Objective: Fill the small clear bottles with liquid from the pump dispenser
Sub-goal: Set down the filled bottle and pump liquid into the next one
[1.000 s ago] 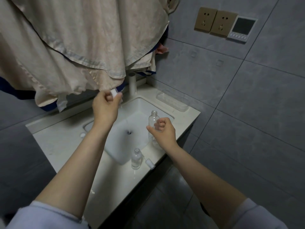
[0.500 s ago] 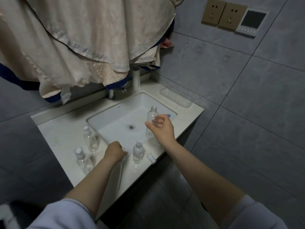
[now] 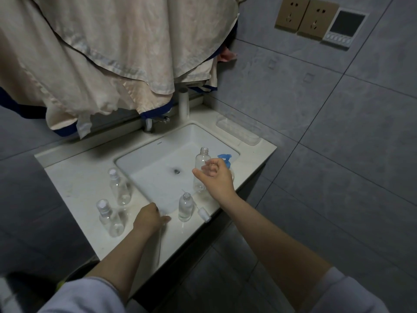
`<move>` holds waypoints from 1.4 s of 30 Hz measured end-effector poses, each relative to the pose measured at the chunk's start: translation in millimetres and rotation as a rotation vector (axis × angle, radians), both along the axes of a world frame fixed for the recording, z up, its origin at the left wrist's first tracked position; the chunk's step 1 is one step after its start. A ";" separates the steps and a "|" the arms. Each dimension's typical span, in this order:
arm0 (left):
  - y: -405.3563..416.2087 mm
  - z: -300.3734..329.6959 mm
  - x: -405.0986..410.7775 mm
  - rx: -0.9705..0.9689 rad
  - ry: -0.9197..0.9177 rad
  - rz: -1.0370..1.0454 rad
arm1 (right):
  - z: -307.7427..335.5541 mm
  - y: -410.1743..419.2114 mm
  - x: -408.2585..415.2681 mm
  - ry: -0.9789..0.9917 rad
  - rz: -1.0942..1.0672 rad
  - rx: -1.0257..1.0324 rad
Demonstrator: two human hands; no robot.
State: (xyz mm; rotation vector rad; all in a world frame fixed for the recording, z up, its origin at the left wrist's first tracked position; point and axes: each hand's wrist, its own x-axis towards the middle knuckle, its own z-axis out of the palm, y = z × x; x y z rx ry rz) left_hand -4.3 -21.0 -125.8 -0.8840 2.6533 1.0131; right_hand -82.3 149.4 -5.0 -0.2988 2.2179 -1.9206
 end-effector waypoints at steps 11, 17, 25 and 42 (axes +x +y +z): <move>-0.2 39.5 -11.0 -0.182 0.207 0.184 | -3.3 -5.2 0.4 -0.028 0.022 -0.011; 13.5 114.4 -31.1 0.298 0.781 0.008 | 2.3 -0.9 0.6 -0.037 0.020 0.023; 33.7 148.2 -51.2 0.487 0.602 -0.296 | 8.1 5.0 0.5 -0.080 0.032 0.008; 36.9 118.7 -95.4 0.039 0.637 -0.206 | 20.9 54.9 -84.7 0.141 -0.144 0.274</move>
